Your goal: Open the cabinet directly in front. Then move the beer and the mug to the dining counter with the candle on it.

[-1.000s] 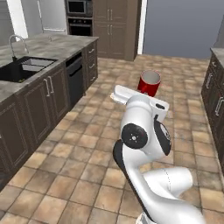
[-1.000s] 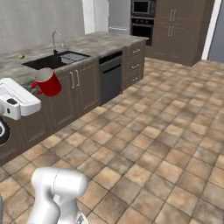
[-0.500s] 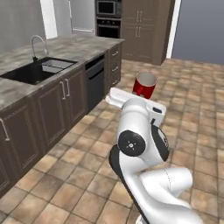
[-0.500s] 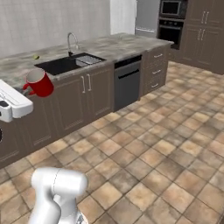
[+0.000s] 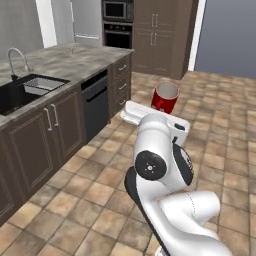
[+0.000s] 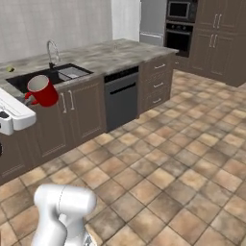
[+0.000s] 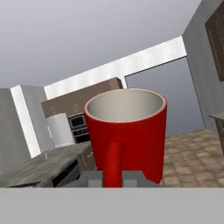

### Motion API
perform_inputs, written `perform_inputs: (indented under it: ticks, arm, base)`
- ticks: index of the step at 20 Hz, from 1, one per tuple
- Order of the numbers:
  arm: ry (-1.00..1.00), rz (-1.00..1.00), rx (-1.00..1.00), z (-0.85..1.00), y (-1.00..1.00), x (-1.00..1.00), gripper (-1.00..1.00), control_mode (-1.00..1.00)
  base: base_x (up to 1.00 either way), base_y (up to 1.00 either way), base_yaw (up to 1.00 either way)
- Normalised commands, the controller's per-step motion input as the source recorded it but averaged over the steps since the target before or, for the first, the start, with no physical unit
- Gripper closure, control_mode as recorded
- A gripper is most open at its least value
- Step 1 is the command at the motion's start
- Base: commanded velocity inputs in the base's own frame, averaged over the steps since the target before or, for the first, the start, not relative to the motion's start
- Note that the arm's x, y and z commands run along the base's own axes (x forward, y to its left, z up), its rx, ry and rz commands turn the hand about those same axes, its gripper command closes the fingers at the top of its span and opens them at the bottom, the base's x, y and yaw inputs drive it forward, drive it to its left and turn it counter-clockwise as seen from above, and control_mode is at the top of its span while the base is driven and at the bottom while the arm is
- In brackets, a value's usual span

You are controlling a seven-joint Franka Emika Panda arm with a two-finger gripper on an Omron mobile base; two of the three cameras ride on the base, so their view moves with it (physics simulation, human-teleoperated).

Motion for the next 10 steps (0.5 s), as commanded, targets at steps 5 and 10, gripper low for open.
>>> perform_inputs:
  ticks: [5,10]
  arm:
    - [0.0,0.0,0.0,0.0,0.0,0.0,1.0,1.0]
    - [0.0,0.0,0.0,0.0,0.0,0.0,1.0,1.0]
  base:
    - [1.0,-0.89,0.0]
    - [1.0,-0.75,0.0]
